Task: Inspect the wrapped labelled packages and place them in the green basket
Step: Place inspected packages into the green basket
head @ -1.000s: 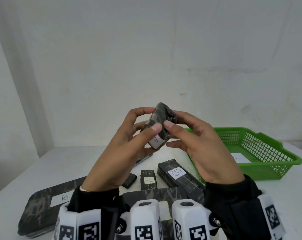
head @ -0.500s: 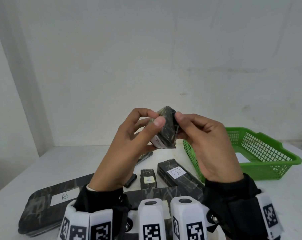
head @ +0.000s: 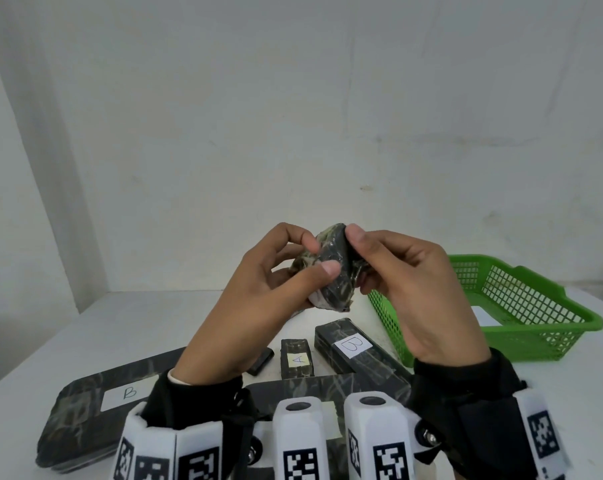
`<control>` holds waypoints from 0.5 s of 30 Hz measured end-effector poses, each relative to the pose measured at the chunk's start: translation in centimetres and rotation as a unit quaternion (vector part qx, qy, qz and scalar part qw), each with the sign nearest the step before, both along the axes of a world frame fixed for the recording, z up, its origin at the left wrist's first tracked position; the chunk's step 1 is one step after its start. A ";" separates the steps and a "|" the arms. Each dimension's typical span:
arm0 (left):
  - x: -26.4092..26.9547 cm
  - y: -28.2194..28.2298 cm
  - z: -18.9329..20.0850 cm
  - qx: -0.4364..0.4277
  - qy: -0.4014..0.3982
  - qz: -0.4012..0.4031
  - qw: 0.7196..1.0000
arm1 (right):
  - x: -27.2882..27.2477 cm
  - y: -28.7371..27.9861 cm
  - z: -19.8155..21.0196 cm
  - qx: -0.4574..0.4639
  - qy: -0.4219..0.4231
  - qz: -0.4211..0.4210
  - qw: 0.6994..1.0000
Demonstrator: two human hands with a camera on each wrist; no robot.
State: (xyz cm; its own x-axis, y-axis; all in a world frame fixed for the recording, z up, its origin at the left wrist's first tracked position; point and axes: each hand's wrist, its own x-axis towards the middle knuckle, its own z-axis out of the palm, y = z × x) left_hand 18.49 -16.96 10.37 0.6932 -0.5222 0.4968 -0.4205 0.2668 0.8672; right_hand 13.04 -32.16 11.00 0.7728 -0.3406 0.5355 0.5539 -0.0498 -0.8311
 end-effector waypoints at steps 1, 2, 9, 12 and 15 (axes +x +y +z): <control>0.0 0.1 0.0 0.006 -0.002 -0.002 1.000 | 0.0 0.1 0.1 -0.007 0.006 -0.002 1.000; 0.0 0.1 0.0 0.015 -0.008 -0.001 1.000 | 0.0 0.2 0.1 -0.016 0.013 -0.002 1.000; -0.2 0.4 0.1 0.036 -0.012 -0.004 0.999 | -0.2 0.3 0.2 -0.047 0.028 -0.004 0.999; -0.3 0.2 -0.1 0.050 -0.004 -0.007 0.999 | -0.4 0.0 0.4 -0.065 0.032 -0.009 0.997; -0.2 -0.3 -0.2 0.044 0.022 -0.003 0.999 | -0.2 -0.1 0.3 -0.073 0.050 -0.011 0.996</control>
State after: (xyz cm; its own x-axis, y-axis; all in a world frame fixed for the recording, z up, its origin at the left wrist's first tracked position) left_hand 18.24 -17.24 10.15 0.7099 -0.5667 0.4183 -0.3804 0.1914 0.9048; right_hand 12.84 -32.21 11.27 0.8173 -0.2832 0.5019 0.4669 -0.1850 -0.8647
